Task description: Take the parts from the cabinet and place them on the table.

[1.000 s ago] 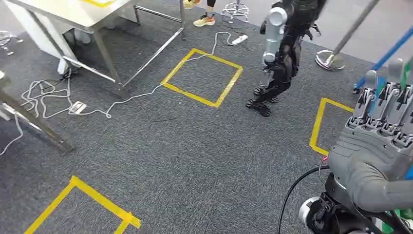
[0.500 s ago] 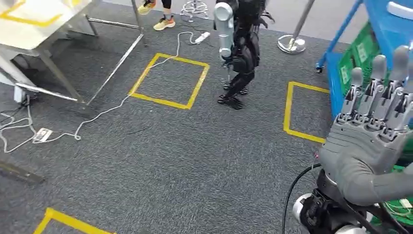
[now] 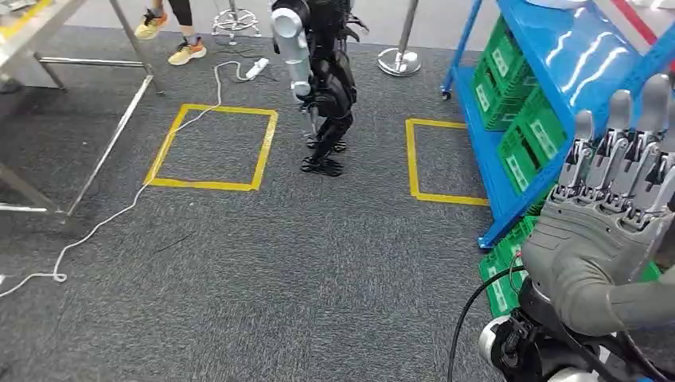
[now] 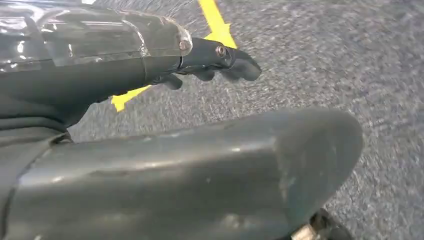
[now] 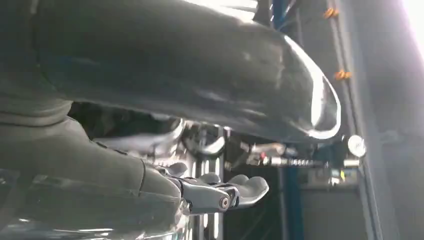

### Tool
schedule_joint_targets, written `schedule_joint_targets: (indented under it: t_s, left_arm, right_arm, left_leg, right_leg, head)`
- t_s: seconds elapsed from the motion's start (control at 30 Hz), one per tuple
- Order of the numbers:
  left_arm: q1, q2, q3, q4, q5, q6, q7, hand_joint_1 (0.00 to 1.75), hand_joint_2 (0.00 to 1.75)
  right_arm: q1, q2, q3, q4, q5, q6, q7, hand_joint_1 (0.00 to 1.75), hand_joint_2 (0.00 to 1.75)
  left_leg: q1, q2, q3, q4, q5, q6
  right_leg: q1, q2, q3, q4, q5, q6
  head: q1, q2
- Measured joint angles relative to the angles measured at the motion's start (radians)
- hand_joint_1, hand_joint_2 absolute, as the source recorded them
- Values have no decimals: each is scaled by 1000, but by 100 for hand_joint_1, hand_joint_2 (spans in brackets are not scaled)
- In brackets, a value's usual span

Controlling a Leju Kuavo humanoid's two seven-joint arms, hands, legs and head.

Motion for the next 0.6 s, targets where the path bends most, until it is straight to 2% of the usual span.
schedule_joint_targets:
  t_s: [0.03, 0.07, 0.1, 0.13, 0.17, 0.2, 0.23, 0.27, 0.3, 0.33, 0.4, 0.47, 0.53, 0.6]
  left_arm:
    - [-1, 0, 0, 0, 0, 0, 0, 0, 0]
    - [-3, -1, 0, 0, -1, 0, 0, 0, 0]
    - [-4, -1, 0, 0, -1, 0, 0, 0, 0]
    - [-6, -1, 0, -1, -1, 0, -1, 0, 0]
    - [-9, -1, 0, -1, -1, 0, -1, 0, 0]
    - [-14, -1, 0, -1, -1, 1, -2, 0, 0]
    - [-15, -2, 0, -1, 0, 3, -3, 0, 0]
    - [-15, -1, 0, -1, 0, 5, -3, 0, 0]
    - [-14, -2, -1, -1, -1, 7, -3, 0, 0]
    - [-13, -2, -1, -1, -2, 10, -3, 0, 0]
    - [-13, -2, -1, -1, -4, 11, -3, 0, 0]
    - [-11, -4, -2, -1, -9, 6, -4, 0, 0]
    - [-9, -4, -2, -1, -22, -5, -2, 0, 0]
    - [-7, -4, -4, -1, -34, -7, -2, 0, 0]
  right_arm:
    - [0, 0, 0, 2, 0, 0, 0, 0, 0]
    - [0, 0, 0, 3, 0, 0, 0, 0, 0]
    - [0, 0, 0, 4, 1, 0, 0, 0, 0]
    - [0, 0, 0, 4, 5, 0, 0, 0, 0]
    - [1, 1, 0, 5, 14, 0, 2, 0, 0]
    - [3, 1, -1, 5, 23, 0, 6, 0, 0]
    - [7, 1, -1, 6, 28, 0, 11, 0, 0]
    - [12, 2, -1, 8, 31, 0, 12, 0, 0]
    - [14, 2, -1, 9, 32, 0, 13, 0, 0]
    - [14, 5, -1, 9, 32, 0, 16, 0, 0]
    - [18, 5, -2, 9, 29, 0, 16, 0, 0]
    - [20, 5, -2, 11, 28, 0, 16, 0, 0]
    - [20, 6, -2, 14, 25, 0, 16, 0, 0]
    - [20, 7, -2, 14, 25, 0, 16, 0, 0]
  left_leg:
    - [0, 15, 5, 0, -4, -4]
    - [1, 27, 10, 0, -9, -7]
    - [3, 28, 18, 0, -14, -14]
    - [4, 32, 26, 0, -20, -21]
    - [3, 36, 23, -1, -24, -28]
    - [1, 35, 23, 3, -28, -35]
    - [2, 32, 25, 1, -27, -40]
    - [1, 22, 24, 6, -38, -21]
    - [0, 17, 23, 7, -28, 5]
    - [0, 9, 24, 4, -29, 11]
    - [1, 2, 25, 1, -26, 14]
    - [2, -4, 23, -1, -25, 7]
    - [0, -10, 23, -1, -25, 8]
    - [0, -11, 23, -1, -25, 8]
  right_leg:
    - [-4, -4, 8, -19, 25, 2]
    - [-8, -8, 36, -76, 66, 4]
    - [-11, -14, 82, -166, 116, 5]
    - [-14, -15, 127, -251, 155, 7]
    - [-11, -13, 161, -292, 136, 8]
    - [-8, -14, 160, -307, 136, -5]
    - [-6, -18, 161, -307, 134, -11]
    - [-9, -24, 163, -310, 138, -6]
    - [-7, -26, 164, -310, 137, -6]
    - [-6, -29, 163, -310, 136, -8]
    - [-3, -31, 164, -310, 131, -15]
    - [-4, -35, 164, -310, 131, -18]
    - [-5, -38, 164, -310, 130, -18]
    - [-5, -38, 164, -309, 130, -18]
  head:
    - [4, 0]
    - [8, 0]
    - [11, 0]
    - [12, 0]
    - [14, 0]
    - [11, 0]
    - [11, 0]
    - [7, 0]
    - [5, 0]
    - [0, 0]
    - [-10, 0]
    - [-16, 0]
    - [-26, 0]
    - [-29, 0]
